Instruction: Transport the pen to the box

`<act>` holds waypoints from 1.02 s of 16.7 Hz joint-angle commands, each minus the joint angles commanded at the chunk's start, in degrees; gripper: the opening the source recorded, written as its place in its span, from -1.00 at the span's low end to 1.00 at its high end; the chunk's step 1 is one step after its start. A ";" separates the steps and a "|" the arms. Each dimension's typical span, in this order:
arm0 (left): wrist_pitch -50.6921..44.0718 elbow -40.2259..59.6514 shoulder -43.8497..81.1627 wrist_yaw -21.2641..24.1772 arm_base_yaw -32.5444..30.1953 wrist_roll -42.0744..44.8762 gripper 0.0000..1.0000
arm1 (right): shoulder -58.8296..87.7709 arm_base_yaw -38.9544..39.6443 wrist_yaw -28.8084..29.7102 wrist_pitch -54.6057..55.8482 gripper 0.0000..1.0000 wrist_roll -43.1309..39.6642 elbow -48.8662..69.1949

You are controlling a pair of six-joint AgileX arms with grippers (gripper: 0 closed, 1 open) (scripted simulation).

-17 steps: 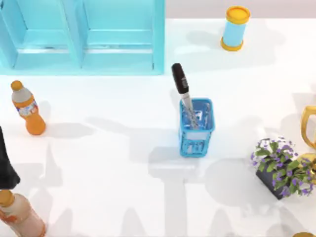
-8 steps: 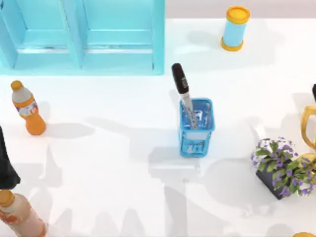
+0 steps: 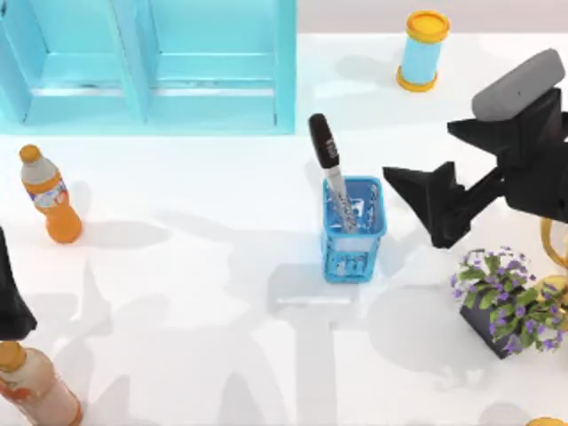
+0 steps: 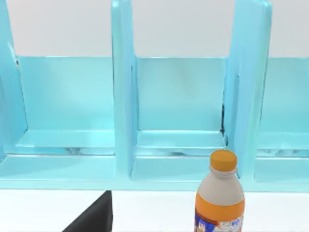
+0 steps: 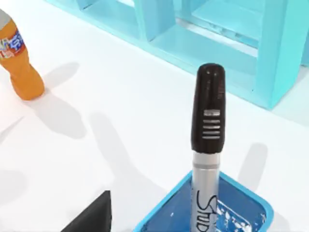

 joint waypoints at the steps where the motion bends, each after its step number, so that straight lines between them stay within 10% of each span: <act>1: 0.00 0.00 0.00 0.00 0.00 0.00 1.00 | 3.90 0.50 -0.68 0.58 1.00 -0.55 0.92; 17: 0.00 0.00 0.00 0.00 0.00 0.00 1.00 | 18.39 3.62 0.31 3.40 1.00 -0.41 5.10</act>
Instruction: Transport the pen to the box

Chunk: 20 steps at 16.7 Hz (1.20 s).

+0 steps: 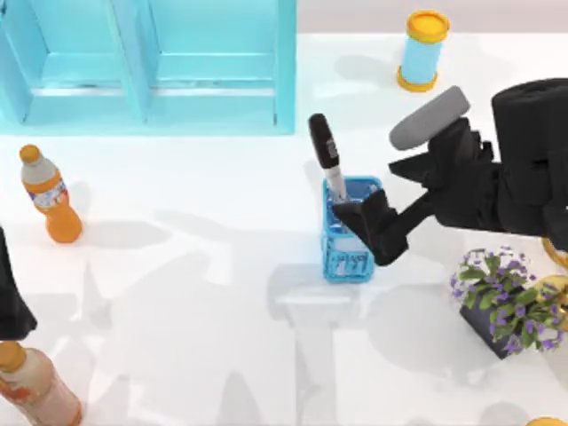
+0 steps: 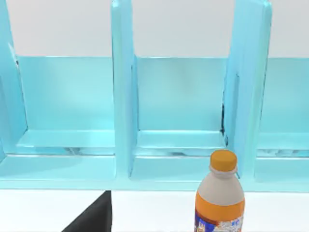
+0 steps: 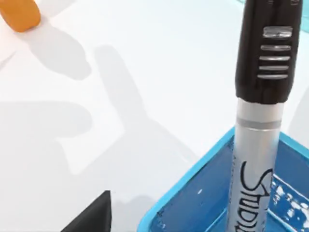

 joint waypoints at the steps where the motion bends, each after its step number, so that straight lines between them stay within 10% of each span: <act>1: 0.00 0.00 0.00 0.00 0.00 0.00 1.00 | 1.84 0.76 0.65 0.81 1.00 0.48 1.19; 14: 0.00 0.00 0.00 0.00 0.00 0.00 1.00 | 19.69 2.90 2.86 11.63 1.00 2.00 8.61; 20: 0.00 0.00 0.00 0.00 0.00 0.00 1.00 | 19.69 2.90 2.86 11.63 0.10 2.00 8.61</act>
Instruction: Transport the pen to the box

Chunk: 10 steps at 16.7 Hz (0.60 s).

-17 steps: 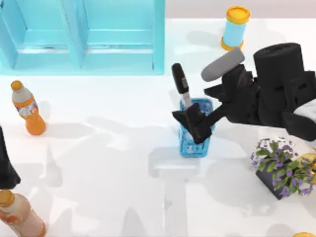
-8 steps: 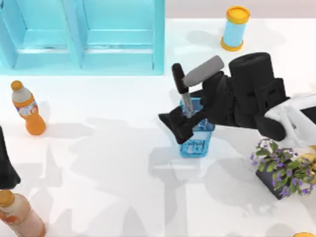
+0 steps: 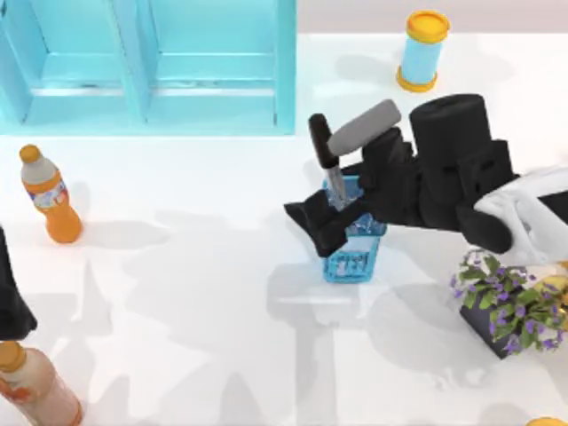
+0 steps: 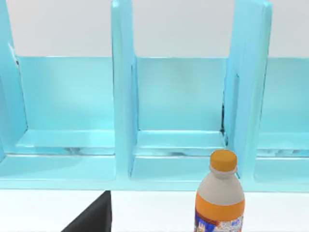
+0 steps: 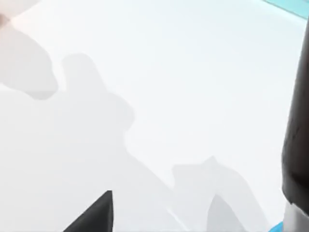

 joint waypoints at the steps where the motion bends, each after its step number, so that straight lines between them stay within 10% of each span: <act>1: 0.00 0.00 0.00 0.00 0.00 0.00 1.00 | 0.00 0.00 0.00 0.00 -0.06 0.00 0.00; 7: 0.00 0.00 0.00 0.00 0.00 0.00 1.00 | 0.00 0.00 0.00 0.00 -0.96 0.00 0.00; 10: 0.00 0.00 0.00 0.00 0.00 0.00 1.00 | 0.00 0.00 0.00 0.00 -1.00 0.00 0.00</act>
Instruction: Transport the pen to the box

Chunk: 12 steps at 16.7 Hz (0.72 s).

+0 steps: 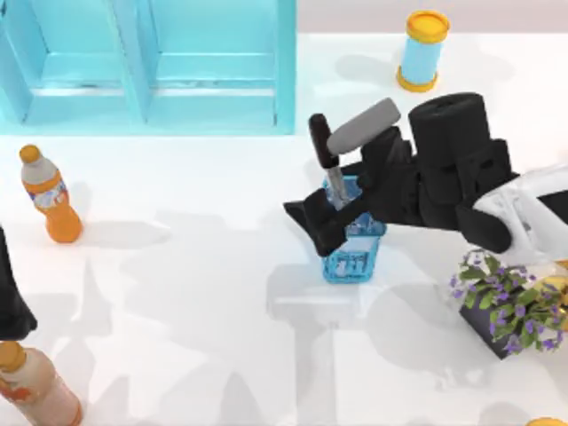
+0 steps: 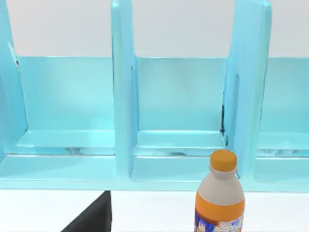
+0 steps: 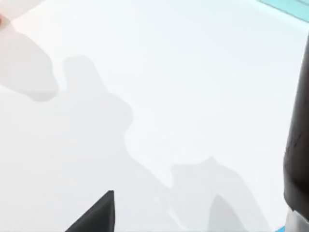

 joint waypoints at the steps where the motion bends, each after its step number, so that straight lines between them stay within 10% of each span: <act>1: 0.00 0.00 0.00 0.00 0.00 0.00 1.00 | 0.00 0.00 0.00 0.00 -1.00 0.00 0.00; 12: 0.00 0.00 0.00 0.00 0.00 0.00 1.00 | -5.14 -6.16 -5.76 -5.60 -1.00 -3.90 5.25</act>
